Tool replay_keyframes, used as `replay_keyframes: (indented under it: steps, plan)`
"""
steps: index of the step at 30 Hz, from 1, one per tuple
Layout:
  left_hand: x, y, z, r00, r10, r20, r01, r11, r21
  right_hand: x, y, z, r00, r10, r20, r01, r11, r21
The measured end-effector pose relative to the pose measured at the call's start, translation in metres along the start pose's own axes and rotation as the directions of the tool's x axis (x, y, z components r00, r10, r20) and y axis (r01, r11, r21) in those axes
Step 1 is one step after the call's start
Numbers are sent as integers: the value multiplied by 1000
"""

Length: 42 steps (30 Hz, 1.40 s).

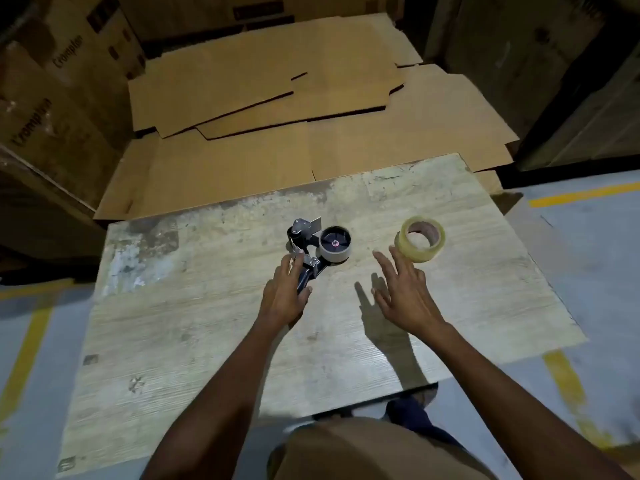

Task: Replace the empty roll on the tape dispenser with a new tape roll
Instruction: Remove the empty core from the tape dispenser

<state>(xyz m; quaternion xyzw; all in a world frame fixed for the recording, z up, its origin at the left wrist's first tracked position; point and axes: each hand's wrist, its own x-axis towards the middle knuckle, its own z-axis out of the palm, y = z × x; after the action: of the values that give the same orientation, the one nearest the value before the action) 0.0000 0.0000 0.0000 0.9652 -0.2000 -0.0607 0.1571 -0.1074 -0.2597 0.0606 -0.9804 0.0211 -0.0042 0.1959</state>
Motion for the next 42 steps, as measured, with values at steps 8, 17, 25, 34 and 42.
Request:
replay_keyframes:
  steps: [8, 17, 25, 34, 42]
  plan:
    - [-2, -9, 4, 1000, 22, 9, -21, 997, -73, 2, 13, 18, 992, 39, 118, -36, 999, -29]
    - [-36, -33, 6, 972, 224, 70, -219, 973, -65, -4, 9, 24, 981, 125, 150, -141, 985, 97]
    - [-50, -41, -5, 978, 207, 41, -189, 946, -263, -7, -5, 41, 971, 112, 213, -148, 975, 163]
    - [-23, -17, -11, 977, -212, 0, 179, 825, -536, 7, -13, 51, 964, 91, 249, -140, 973, 184]
    - [-10, 10, -24, 875, -339, 344, 440, 853, -279, 28, -20, 55, 964, 72, 255, -131, 966, 222]
